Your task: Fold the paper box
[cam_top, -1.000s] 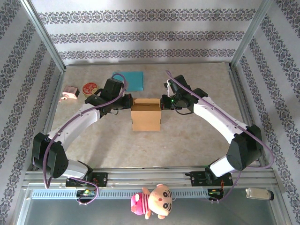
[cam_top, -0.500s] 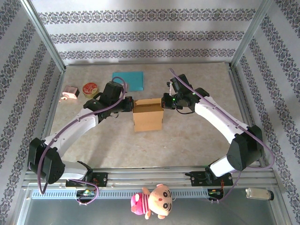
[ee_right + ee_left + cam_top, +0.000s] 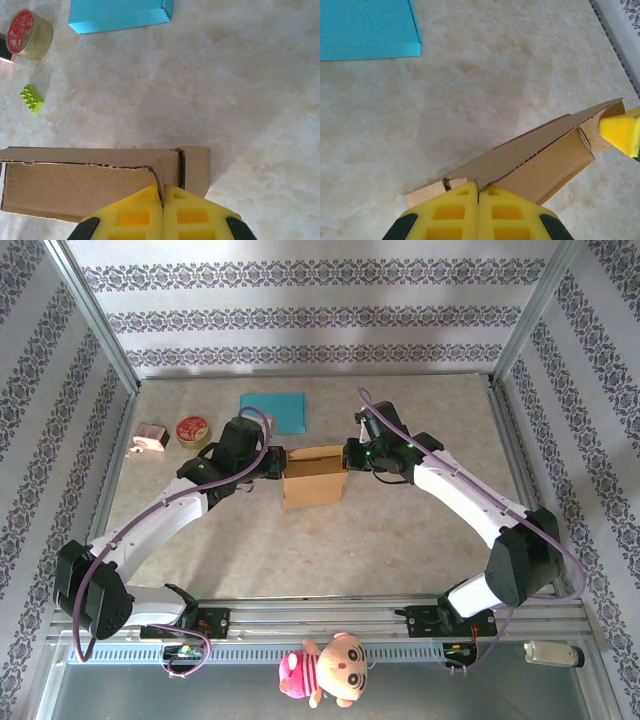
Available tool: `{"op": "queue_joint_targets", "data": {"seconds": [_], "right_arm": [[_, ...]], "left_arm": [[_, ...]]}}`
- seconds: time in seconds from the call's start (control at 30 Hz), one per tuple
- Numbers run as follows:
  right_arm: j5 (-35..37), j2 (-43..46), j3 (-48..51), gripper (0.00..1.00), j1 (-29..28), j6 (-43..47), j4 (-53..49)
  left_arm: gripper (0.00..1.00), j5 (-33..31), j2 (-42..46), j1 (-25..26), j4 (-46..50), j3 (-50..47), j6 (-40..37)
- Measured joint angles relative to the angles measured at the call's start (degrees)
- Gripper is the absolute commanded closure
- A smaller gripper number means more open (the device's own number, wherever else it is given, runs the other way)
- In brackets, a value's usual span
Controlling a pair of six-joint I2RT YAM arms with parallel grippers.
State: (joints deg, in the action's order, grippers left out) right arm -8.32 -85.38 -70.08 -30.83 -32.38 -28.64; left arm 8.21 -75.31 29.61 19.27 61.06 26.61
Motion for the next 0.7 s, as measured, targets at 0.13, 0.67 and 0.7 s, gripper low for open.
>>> {"op": "queue_joint_targets", "data": {"seconds": [0.13,0.67,0.7], "right_arm": [[2.14,0.28,0.81,0.99,-0.94,1.29,1.27],[5.62,1.31,1.86,0.99,-2.08,5.18,1.22],[5.73,1.38,2.03,0.99,-2.08,5.18,1.42]], "left_arm": [[1.0,-0.85,0.0,0.0,-0.37,-0.24,-0.02],[1.0,-0.98,-0.02,0.04,-0.48,-0.35,-0.48],[1.0,-0.98,-0.02,0.04,-0.48,-0.35,-0.48]]}}
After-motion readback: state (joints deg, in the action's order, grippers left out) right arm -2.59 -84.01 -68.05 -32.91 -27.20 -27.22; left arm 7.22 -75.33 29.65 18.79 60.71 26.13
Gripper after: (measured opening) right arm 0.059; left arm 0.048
